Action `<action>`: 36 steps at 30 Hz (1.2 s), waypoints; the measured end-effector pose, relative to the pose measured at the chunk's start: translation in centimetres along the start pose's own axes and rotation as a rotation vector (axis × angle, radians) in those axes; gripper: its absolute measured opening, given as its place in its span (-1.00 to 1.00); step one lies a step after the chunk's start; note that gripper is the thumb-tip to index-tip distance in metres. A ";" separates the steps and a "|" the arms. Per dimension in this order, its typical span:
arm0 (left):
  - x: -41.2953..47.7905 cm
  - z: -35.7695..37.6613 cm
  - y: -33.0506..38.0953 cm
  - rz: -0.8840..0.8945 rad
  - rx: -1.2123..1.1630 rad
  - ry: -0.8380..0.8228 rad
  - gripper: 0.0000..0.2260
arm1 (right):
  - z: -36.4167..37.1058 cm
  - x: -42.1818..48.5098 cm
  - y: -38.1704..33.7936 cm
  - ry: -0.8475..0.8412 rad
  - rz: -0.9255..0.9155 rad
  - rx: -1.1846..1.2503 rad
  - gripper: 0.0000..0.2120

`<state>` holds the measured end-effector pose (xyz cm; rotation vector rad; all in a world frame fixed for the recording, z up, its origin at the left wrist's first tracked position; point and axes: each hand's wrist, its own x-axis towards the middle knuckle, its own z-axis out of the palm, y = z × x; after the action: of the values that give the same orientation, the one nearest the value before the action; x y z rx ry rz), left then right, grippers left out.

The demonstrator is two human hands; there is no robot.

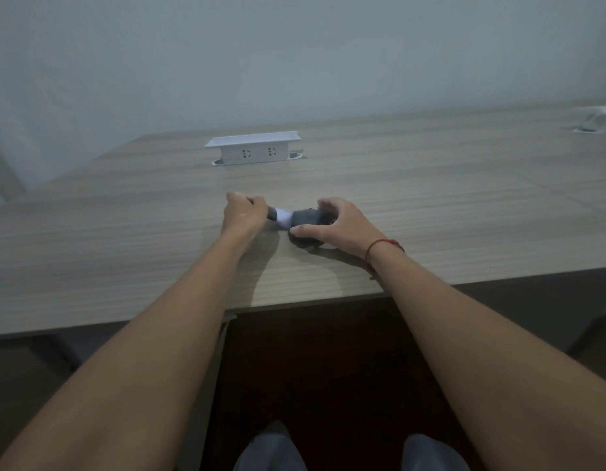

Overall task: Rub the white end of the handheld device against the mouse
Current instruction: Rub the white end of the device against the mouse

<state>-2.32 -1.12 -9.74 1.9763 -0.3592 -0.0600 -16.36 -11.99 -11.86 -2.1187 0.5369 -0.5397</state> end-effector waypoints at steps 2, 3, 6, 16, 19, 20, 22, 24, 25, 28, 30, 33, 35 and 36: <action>0.2 -0.6 0.1 -0.025 -0.158 -0.110 -0.81 | 0.0 0.0 0.0 0.003 -0.004 0.004 -0.06; 0.1 -0.9 0.3 -0.036 -0.226 -0.183 -0.84 | 0.0 0.1 0.0 0.003 -0.003 0.007 -0.07; -0.2 -0.9 0.4 0.016 -0.147 -0.261 -0.86 | 0.0 0.2 0.0 -0.005 0.002 0.001 -0.07; -0.6 0.1 0.1 0.046 -0.037 -0.065 -0.73 | 0.0 -0.4 -0.4 0.013 -0.010 0.002 -0.28; -0.5 0.0 0.4 -0.003 -0.136 -0.110 -0.73 | 0.2 -0.4 -0.4 0.023 -0.004 -0.007 -0.33; -0.5 0.1 0.4 0.001 -0.135 -0.136 -0.74 | 0.2 -0.4 -0.5 0.031 -0.004 -0.013 -0.36; -0.7 0.3 0.3 0.066 -0.033 -0.136 -0.78 | 0.0 -0.4 -0.6 0.048 -0.008 -0.051 -0.39; -1.1 0.5 0.0 0.119 0.147 -0.044 -0.75 | 0.0 -0.5 -0.7 0.056 -0.018 -0.080 -0.39; -1.4 0.6 0.0 0.132 0.196 0.004 -0.74 | 0.0 -0.5 -0.7 0.061 -0.027 -0.090 -0.40; -1.9 1.3 0.4 0.195 0.157 0.096 -0.79 | 0.0 -0.6 -0.8 0.061 -0.033 -0.114 -0.42; -2.1 1.7 0.6 0.179 0.038 0.072 -0.86 | 0.0 -0.6 -0.9 0.059 -0.030 -0.114 -0.42; -1.3 1.4 0.3 0.153 -0.040 -0.068 -0.88 | -0.1 -0.9 -1.3 0.076 -0.039 -0.121 -0.47; -0.6 0.4 0.2 0.154 -0.051 -0.230 -0.89 | -0.1 -1.1 -1.4 0.080 -0.038 -0.124 -0.52; -0.5 -0.2 0.3 0.143 -0.043 -0.327 -0.84 | -0.1 -1.2 -1.6 0.082 -0.037 -0.129 -0.52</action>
<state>-2.82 -0.94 -9.44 1.8926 -0.7047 -0.2986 -17.09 -10.53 -10.76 -2.2399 0.5935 -0.6306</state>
